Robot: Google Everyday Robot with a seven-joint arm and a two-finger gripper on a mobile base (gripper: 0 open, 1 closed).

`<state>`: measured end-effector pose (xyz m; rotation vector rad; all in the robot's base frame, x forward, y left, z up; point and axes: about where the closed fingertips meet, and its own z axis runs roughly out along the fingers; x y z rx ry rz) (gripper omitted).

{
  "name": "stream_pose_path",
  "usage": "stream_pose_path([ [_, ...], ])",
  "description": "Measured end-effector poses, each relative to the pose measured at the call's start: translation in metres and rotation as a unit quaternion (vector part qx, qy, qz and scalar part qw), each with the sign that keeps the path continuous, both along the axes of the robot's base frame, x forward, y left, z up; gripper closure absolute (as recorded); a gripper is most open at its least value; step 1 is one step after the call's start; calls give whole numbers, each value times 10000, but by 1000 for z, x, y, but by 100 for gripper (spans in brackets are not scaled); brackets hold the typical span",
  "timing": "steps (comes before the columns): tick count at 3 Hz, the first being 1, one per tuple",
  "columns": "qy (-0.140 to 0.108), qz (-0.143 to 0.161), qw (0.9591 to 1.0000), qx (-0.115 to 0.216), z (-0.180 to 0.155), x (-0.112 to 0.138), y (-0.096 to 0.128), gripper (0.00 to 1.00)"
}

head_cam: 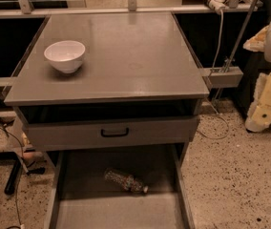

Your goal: Pick blue plastic bottle from middle drawer and place on counter

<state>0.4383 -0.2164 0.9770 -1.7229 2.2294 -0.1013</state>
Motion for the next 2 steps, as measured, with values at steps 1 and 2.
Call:
stream_pose_path([
  [1,0,0,10000,0,0,0,0,0],
  [2,-297,-217,9990,-250,2,12,8,0],
])
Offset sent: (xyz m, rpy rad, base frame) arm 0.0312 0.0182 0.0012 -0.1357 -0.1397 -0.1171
